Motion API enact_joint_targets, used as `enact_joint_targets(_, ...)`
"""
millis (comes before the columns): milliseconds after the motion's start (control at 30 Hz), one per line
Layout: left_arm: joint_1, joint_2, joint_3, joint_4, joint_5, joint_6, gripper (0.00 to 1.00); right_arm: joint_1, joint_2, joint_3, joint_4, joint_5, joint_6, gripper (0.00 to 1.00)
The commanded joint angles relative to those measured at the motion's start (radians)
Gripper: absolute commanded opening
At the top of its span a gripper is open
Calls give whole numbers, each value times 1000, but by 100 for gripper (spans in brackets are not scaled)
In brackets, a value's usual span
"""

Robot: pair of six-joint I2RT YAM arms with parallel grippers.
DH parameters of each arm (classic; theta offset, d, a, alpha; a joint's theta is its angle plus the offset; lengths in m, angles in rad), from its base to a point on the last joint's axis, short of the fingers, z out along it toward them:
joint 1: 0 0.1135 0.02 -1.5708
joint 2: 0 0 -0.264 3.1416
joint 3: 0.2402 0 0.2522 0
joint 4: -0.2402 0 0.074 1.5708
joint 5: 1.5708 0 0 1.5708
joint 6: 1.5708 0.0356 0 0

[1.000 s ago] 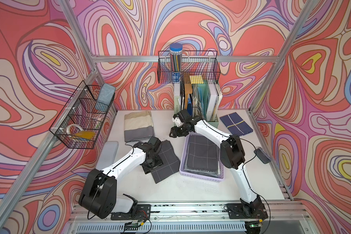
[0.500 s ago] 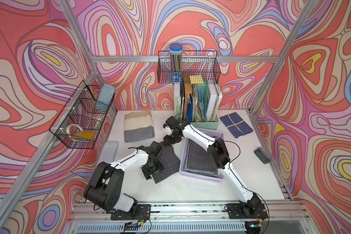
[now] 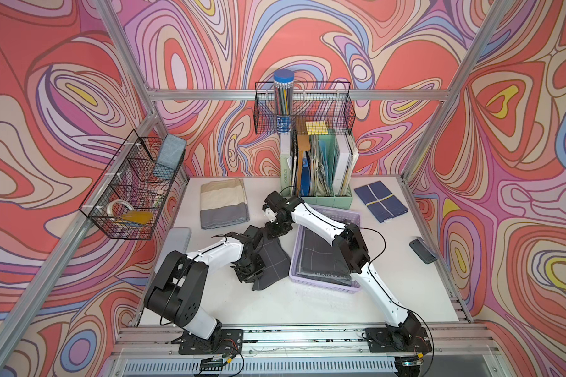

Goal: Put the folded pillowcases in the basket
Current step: Pick up the pillowcase at the center of the board, then place the pillowcase in the basket.

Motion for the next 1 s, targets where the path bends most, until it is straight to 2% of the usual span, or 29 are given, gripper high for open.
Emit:
enact_joint_targets(0,0,37,-14,19,-63,27,11,15,37,-40,-21,-26,22,13)
enact_joint_targets(67,1,26,-3,2,-79,36,7,14,39,-49,-1,-44,31,0)
enact_joint_targets(200,1,-4,25,-40,-104,66,2,15,-12,-134,100,-58,74,0)
enact_joint_targets(467,-2,-102,216,-220,-195,158,2,13,-218,-312,340,-76,183,0)
enact_joint_targets(700,-17,-151,355,-307,-204,193,1,12,-327,-302,323,-13,190,0)
enact_joint_targets(967,-70,-105,512,-326,-174,209,1,0,-536,-416,309,133,218,0)
